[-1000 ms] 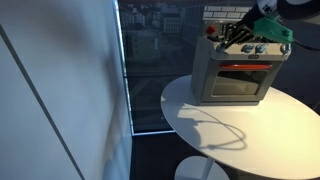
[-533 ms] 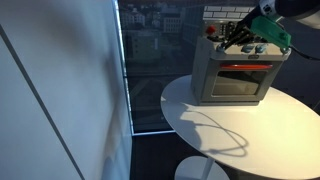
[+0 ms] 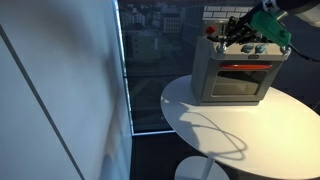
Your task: Turn the far right blue stove dial a little to the right
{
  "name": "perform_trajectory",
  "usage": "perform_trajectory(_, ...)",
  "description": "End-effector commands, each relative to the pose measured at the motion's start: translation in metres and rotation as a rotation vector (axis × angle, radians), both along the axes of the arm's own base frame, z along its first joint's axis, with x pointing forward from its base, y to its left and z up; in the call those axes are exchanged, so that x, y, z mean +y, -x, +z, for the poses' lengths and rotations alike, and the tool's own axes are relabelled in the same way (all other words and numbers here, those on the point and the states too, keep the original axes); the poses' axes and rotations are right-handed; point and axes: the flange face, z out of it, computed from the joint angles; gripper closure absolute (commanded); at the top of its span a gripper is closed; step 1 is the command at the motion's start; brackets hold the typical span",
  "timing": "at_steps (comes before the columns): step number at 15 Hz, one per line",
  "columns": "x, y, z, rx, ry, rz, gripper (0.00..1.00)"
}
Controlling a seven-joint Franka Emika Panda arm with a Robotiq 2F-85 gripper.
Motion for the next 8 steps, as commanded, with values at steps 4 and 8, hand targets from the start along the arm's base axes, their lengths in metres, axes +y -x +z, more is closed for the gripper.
perform_trajectory(4, -0.003, 0.024, 0.038, -0.010, -0.002, 0.024, 0.15)
perform_trajectory(8, -0.006, 0.037, 0.046, 0.051, 0.011, 0.053, 0.00)
